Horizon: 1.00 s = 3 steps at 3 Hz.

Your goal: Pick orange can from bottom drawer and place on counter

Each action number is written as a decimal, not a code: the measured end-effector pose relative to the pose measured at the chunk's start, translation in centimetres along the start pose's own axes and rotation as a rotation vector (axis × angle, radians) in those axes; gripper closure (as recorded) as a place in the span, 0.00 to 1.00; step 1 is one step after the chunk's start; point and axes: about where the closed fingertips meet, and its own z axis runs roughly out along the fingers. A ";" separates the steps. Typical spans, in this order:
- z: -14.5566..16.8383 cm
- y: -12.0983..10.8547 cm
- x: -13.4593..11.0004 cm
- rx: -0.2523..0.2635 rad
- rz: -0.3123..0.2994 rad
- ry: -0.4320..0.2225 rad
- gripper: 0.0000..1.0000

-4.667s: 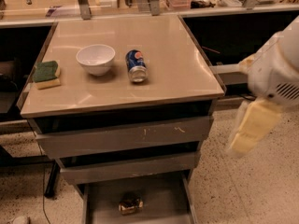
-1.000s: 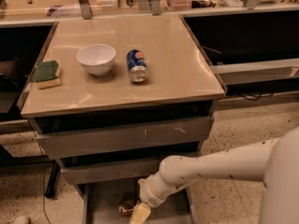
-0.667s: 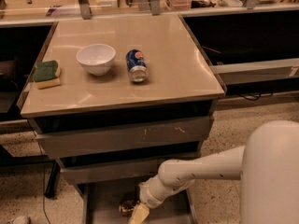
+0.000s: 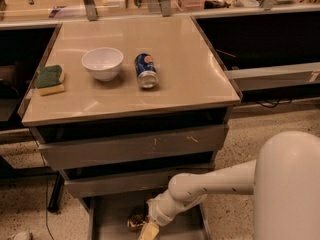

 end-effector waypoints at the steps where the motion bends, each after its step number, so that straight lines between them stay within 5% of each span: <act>1: 1.9 -2.2 0.7 0.019 -0.087 -0.006 0.00; 3: 6.4 -8.4 5.0 0.090 -0.222 -0.003 0.00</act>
Offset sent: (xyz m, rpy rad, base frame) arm 0.0519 -0.0103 -0.0865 0.0105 -0.2331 0.1312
